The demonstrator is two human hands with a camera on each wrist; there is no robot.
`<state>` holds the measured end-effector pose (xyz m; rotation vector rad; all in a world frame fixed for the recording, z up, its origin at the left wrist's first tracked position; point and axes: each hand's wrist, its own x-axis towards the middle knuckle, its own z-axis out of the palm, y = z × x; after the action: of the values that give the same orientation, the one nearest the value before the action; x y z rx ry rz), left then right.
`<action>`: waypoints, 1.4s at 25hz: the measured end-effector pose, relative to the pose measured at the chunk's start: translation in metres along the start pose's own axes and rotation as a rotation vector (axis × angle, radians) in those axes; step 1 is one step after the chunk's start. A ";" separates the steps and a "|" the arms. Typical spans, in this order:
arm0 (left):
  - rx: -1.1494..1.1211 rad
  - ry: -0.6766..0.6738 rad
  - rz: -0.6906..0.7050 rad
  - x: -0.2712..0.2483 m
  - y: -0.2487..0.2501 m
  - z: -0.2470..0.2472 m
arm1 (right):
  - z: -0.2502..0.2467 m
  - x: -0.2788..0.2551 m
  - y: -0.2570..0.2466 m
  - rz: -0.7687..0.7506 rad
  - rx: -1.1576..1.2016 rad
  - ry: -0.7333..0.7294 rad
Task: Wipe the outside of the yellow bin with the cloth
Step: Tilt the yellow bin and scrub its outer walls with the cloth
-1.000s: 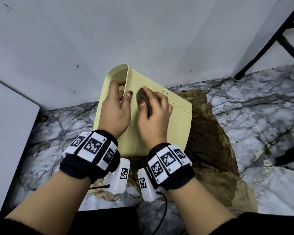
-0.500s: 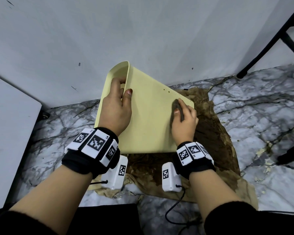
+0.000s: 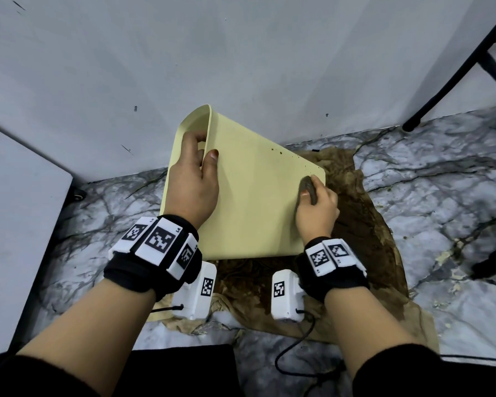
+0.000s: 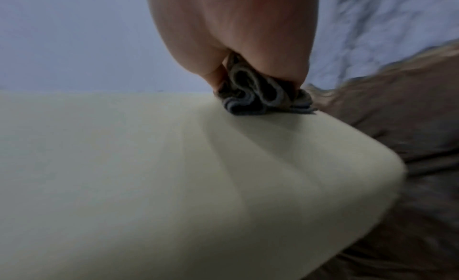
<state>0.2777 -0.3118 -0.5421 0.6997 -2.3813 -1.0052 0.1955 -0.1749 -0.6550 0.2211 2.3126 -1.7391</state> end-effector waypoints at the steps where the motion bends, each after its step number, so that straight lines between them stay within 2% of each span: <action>1: 0.003 0.004 0.001 0.001 0.000 0.000 | 0.007 -0.007 -0.011 -0.072 0.008 -0.013; 6: 0.037 0.024 0.028 0.001 0.002 0.002 | 0.047 -0.051 -0.063 -0.507 0.028 -0.072; 10: 0.060 0.016 0.047 0.001 0.000 0.002 | 0.049 -0.055 -0.069 -0.600 0.036 -0.110; 13: 0.060 -0.018 0.040 0.002 0.001 0.002 | 0.041 -0.041 -0.060 -0.555 0.061 -0.105; 19: 0.072 -0.096 0.021 0.003 0.017 0.002 | 0.011 -0.006 -0.014 -0.219 0.056 -0.023; 21: 0.095 -0.126 0.008 0.003 0.024 0.004 | 0.004 0.000 -0.002 -0.167 0.053 0.002; 24: 0.183 -0.124 -0.031 0.003 0.033 0.007 | 0.005 0.001 0.002 -0.173 0.055 0.017; 26: 0.225 -0.064 -0.032 0.005 0.037 0.006 | 0.006 -0.002 0.002 -0.179 0.070 0.034; 31: 0.177 0.034 -0.047 0.005 0.042 0.007 | 0.009 -0.013 0.002 -0.229 0.092 0.092; 35: 0.122 0.076 0.010 0.002 0.038 0.011 | 0.010 -0.017 -0.009 -0.238 0.122 0.087</action>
<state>0.2598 -0.2844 -0.5197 0.7550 -2.3925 -0.8202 0.2108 -0.1870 -0.6444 0.0448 2.3784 -2.0246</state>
